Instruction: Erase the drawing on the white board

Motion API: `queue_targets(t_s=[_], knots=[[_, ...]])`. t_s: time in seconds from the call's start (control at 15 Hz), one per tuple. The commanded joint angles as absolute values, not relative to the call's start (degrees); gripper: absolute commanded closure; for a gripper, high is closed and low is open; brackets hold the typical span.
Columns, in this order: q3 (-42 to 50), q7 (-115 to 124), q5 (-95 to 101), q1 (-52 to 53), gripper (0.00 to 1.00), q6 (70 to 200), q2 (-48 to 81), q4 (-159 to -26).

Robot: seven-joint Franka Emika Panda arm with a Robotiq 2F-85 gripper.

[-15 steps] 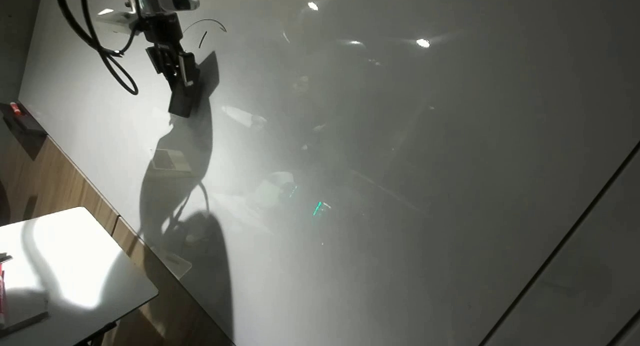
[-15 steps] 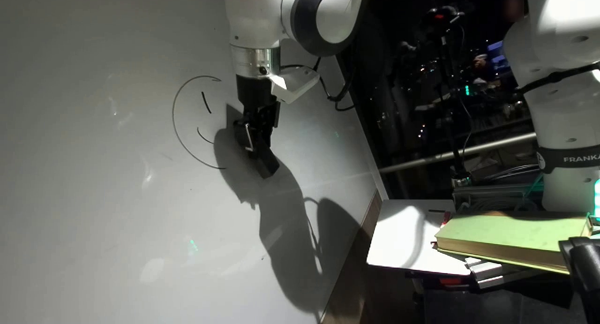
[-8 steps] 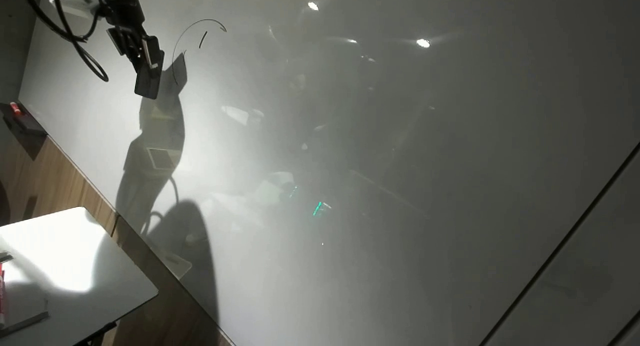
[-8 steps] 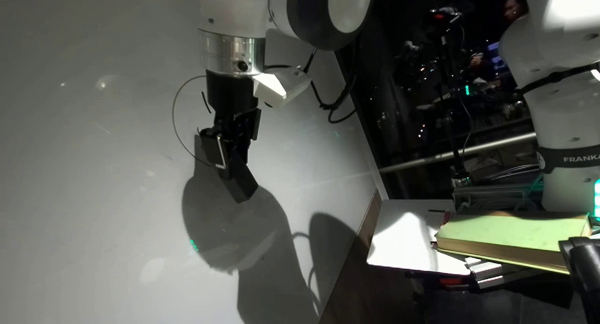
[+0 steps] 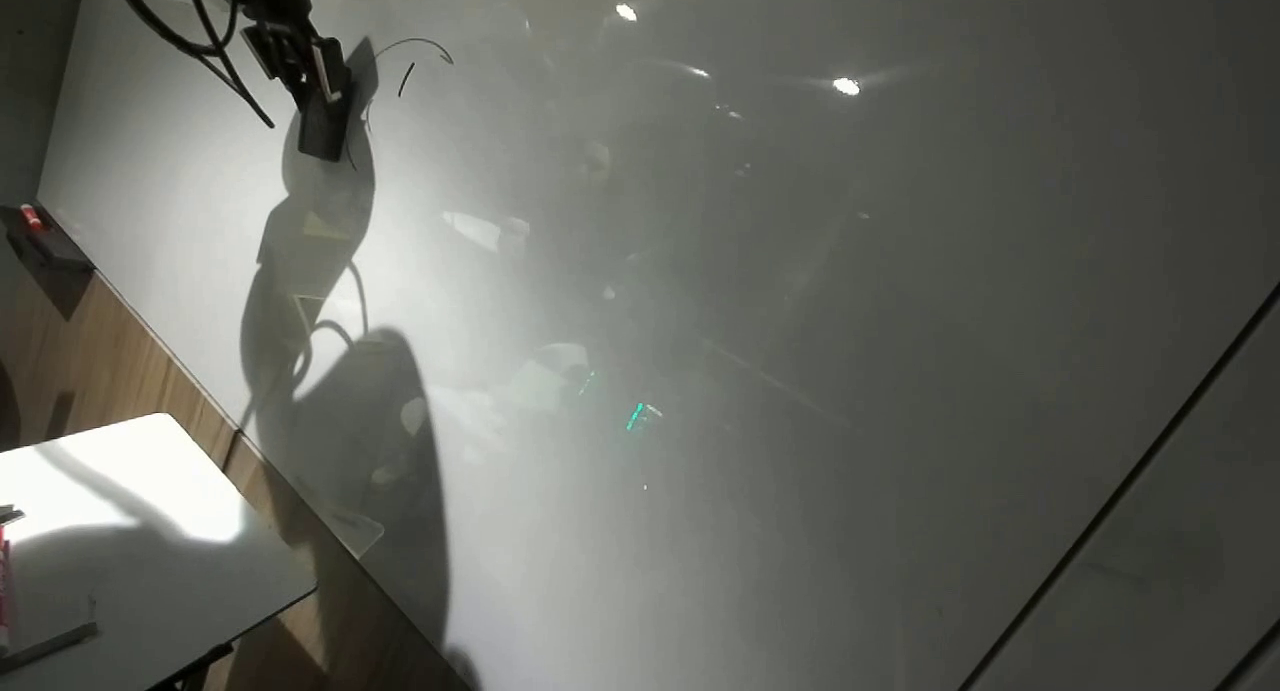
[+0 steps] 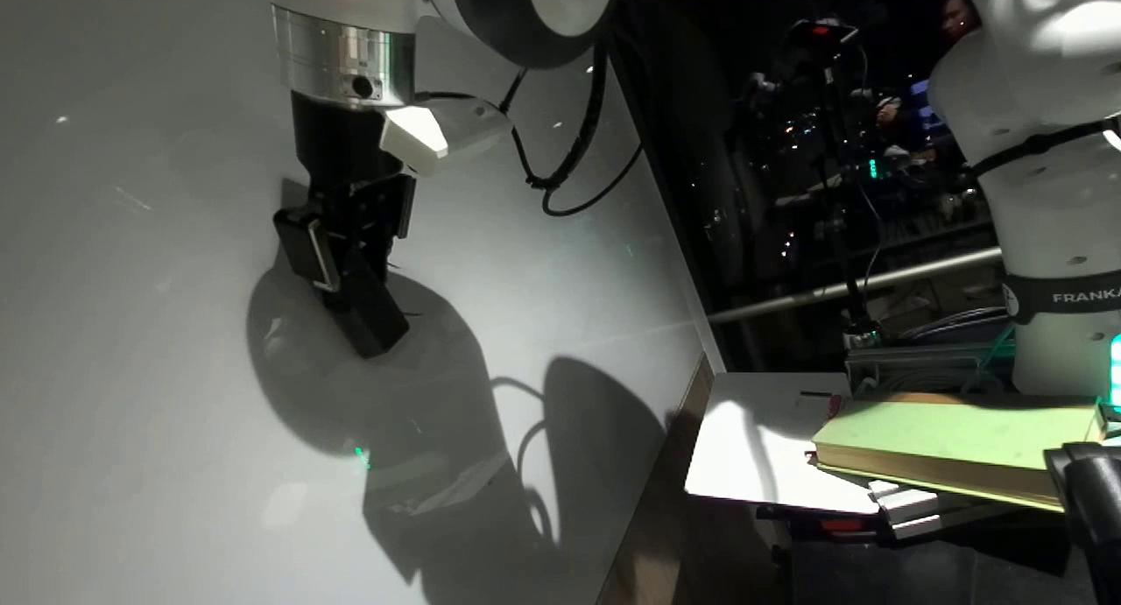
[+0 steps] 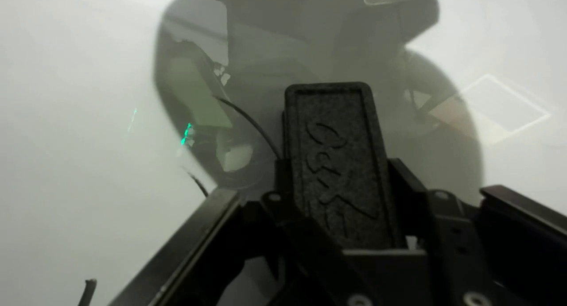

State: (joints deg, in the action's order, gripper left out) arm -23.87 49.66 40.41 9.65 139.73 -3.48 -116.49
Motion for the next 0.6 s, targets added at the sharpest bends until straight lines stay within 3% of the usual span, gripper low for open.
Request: queue_targets(t_s=[0.0, 0.53], knots=[[-21.44, 50.11, 43.71, 11.38, 0.7, 137.96, -0.63, -112.23], [-15.95, 46.46, 42.58, 9.17, 0.7, 139.76, -3.62, -114.68]])
